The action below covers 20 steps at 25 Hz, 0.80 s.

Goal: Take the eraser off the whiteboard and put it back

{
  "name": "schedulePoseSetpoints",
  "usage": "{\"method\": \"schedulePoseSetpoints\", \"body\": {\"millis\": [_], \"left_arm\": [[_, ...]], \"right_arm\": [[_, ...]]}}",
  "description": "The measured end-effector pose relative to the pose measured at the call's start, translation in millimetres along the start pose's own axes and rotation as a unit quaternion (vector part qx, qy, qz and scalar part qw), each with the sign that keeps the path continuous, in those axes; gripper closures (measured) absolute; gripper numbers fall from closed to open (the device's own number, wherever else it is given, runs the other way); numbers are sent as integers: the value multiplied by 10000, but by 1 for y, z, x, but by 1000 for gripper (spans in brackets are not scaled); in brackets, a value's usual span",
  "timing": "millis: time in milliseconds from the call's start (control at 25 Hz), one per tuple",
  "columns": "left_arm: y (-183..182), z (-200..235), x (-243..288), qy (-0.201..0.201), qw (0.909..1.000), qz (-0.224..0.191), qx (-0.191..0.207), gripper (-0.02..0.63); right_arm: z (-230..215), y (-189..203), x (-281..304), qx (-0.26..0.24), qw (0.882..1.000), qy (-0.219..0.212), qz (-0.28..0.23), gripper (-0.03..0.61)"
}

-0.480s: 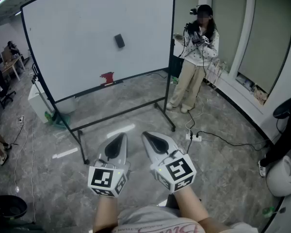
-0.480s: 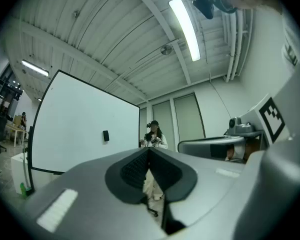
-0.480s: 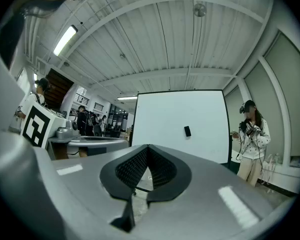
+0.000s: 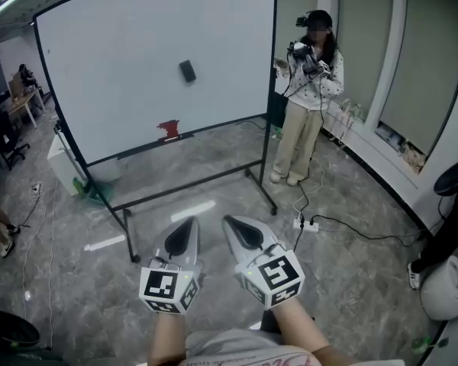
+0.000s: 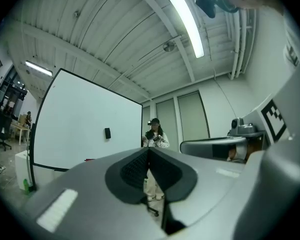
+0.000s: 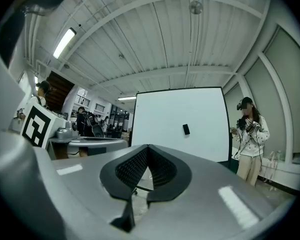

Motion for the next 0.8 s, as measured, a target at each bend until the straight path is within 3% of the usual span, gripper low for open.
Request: {"method": "schedulePoseSetpoints", "body": {"millis": [400,800], "left_arm": [[-1,-1,12,-369,9990,-139,-202,614],[15,55,66,-370,9987,-57,-338,614]], "right_arm": [[-18,12,6,-41,9997,-222,82,577],[-49,25,72,76,9998,-134,122,577]]}}
Point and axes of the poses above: the fingertips, and each gripper's own axes: x forward along the fingers, z to its left, y out of its underside, the point moved 5 cm from there along -x, backward along the fingers, and after that the axes turned 1 degree about -y, right-handed, at the moved point
